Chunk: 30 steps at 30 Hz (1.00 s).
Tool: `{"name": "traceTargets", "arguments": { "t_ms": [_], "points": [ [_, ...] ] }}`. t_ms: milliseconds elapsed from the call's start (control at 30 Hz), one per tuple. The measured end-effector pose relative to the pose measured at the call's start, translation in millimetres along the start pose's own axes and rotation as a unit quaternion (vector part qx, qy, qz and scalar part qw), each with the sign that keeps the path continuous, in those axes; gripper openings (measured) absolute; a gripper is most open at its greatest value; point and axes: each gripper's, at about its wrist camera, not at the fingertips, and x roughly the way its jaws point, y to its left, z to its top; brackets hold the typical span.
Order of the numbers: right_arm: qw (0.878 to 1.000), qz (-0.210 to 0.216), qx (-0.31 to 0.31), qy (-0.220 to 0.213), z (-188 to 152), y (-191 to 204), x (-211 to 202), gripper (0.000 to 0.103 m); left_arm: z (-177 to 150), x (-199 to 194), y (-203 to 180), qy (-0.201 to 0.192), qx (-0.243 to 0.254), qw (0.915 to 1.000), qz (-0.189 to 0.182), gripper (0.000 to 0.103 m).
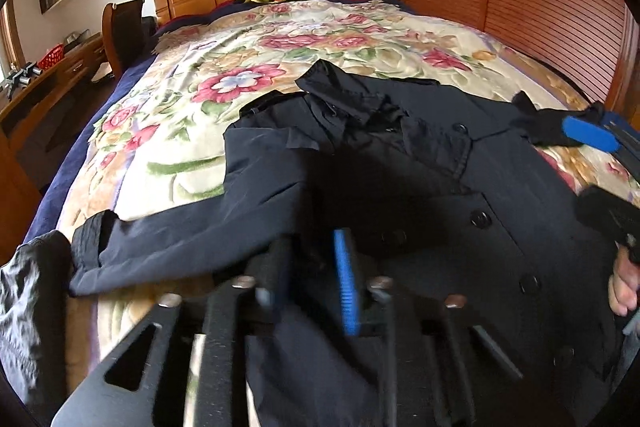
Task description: Fold large clothes
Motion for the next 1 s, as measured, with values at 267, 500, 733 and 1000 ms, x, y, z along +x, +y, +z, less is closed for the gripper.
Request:
{"name": "traceTargets", "arguments": {
  "t_ms": [267, 500, 733, 1000],
  "points": [
    [1.0, 0.005, -0.008, 0.006, 1.4, -1.7, 7.7, 0.103, -11.9, -13.5, 23.4, -0.005, -0.001, 0.9996, 0.029, 0.047],
    [1.0, 0.005, -0.018, 0.012, -0.2, 1.5, 10.6, 0.103, -31.0, 9.4, 66.9, 0.014, -0.048, 0.997, 0.059, 0.077],
    [1.0, 0.003, -0.023, 0.018, -1.6, 4.3, 11.3, 0.103, -48.2, 37.6, 99.0, 0.057, -0.067, 0.9913, 0.098, 0.077],
    [0.999, 0.003, -0.025, 0.022, -1.7, 7.0, 12.7, 0.103, -50.7, 61.7, 121.4, 0.077, -0.052, 0.9856, 0.142, 0.077]
  ]
}}
